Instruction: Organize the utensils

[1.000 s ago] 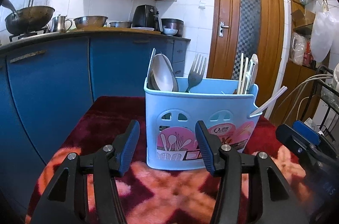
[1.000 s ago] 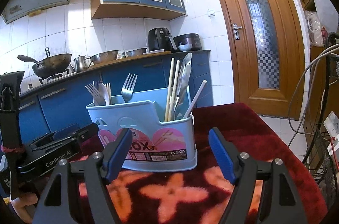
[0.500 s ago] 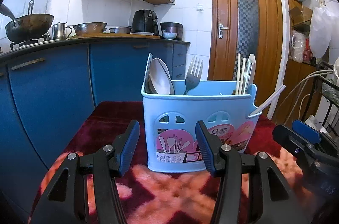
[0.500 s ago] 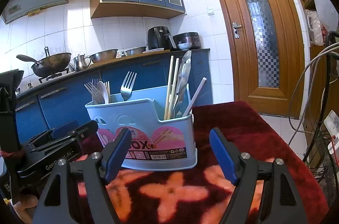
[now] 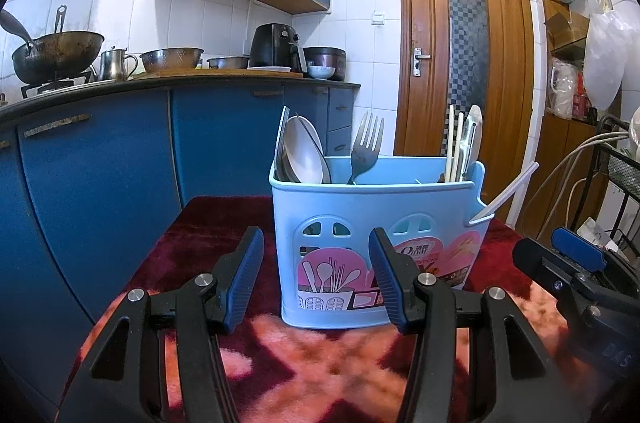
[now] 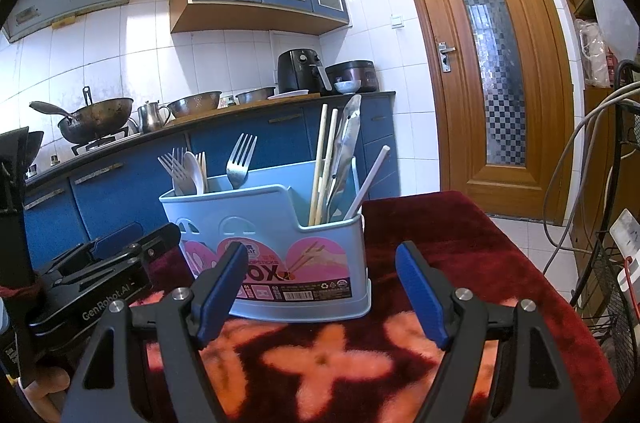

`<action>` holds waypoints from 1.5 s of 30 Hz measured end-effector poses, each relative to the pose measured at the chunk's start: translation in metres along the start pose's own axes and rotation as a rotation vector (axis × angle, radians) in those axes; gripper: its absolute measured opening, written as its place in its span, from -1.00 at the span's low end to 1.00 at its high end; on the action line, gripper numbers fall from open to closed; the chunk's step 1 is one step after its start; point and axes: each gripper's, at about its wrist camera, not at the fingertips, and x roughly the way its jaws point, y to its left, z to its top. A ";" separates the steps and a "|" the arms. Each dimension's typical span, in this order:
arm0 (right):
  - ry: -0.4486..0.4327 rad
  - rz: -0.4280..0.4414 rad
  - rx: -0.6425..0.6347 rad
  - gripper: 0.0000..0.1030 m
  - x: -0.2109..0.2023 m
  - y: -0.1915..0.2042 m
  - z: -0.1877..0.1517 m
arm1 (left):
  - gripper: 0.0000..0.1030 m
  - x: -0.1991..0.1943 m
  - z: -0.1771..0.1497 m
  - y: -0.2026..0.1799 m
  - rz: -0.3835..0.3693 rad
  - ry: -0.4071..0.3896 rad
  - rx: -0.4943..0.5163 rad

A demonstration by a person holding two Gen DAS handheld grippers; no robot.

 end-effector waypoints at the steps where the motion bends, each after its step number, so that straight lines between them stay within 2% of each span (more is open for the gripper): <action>1: 0.000 0.000 0.000 0.52 0.000 0.000 0.000 | 0.09 0.000 0.000 0.001 0.001 0.000 -0.002; 45: 0.005 -0.002 0.000 0.53 0.001 -0.001 0.000 | 0.09 -0.002 0.001 0.004 0.010 -0.011 -0.009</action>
